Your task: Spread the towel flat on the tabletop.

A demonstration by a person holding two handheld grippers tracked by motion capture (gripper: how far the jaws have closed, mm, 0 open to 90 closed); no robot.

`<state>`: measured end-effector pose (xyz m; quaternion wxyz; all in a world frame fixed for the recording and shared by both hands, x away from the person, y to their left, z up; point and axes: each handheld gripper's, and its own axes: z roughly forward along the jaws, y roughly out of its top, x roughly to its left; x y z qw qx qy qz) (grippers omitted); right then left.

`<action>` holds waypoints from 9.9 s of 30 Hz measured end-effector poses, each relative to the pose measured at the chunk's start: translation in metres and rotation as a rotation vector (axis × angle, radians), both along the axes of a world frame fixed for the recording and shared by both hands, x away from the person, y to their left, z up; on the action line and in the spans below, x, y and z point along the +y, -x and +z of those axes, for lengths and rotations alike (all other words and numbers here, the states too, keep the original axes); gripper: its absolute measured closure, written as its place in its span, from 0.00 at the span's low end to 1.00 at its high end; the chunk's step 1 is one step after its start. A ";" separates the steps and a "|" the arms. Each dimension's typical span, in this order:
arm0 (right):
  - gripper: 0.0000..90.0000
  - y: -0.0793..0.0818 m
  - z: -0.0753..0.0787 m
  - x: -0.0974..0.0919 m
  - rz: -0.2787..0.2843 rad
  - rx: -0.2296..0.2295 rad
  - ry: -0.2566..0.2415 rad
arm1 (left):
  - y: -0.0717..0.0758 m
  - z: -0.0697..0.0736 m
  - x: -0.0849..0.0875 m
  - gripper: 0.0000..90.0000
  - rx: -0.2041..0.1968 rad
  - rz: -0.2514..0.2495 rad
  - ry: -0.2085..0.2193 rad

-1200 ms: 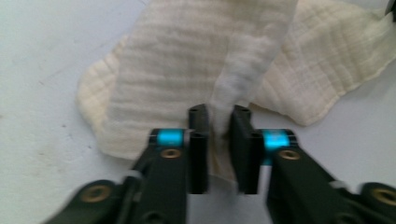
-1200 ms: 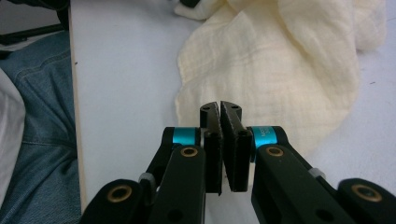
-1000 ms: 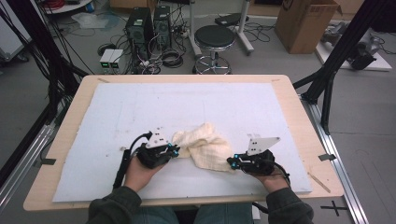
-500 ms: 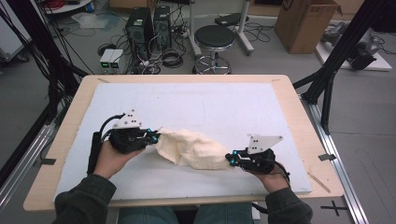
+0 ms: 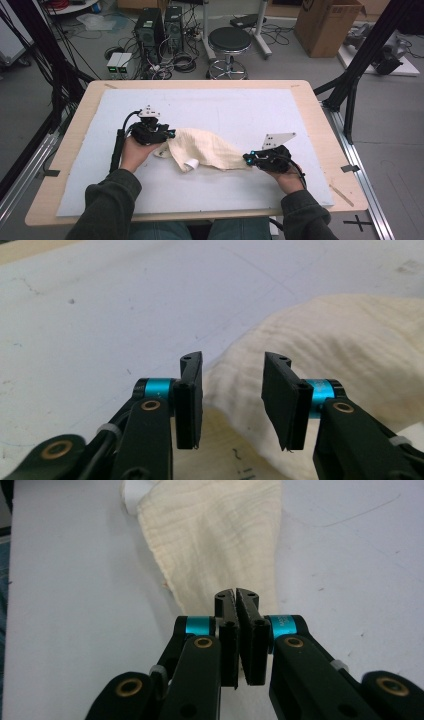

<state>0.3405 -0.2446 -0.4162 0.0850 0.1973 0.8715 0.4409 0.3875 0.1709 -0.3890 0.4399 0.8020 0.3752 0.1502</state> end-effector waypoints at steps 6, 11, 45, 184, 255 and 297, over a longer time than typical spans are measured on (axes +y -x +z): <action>0.97 0.006 0.002 0.003 0.008 -0.009 -0.004 | 0.033 0.009 -0.007 0.65 -0.033 -0.130 0.012; 0.97 0.008 0.003 0.001 0.007 -0.008 -0.023 | 0.057 -0.006 -0.018 0.66 -0.012 -0.225 -0.002; 0.97 0.044 0.016 0.021 0.122 -0.034 -0.054 | 0.123 -0.001 0.009 0.91 -0.066 -0.298 -0.060; 0.93 0.036 0.009 0.033 0.070 0.080 0.073 | 0.124 -0.031 0.011 0.72 0.062 -0.339 -0.065; 0.93 -0.003 0.021 0.035 0.005 0.051 0.040 | 0.057 -0.021 0.023 0.76 0.066 -0.156 -0.046; 0.70 -0.122 0.051 0.056 -0.287 0.018 0.018 | -0.042 0.007 0.033 0.72 -0.035 0.195 0.002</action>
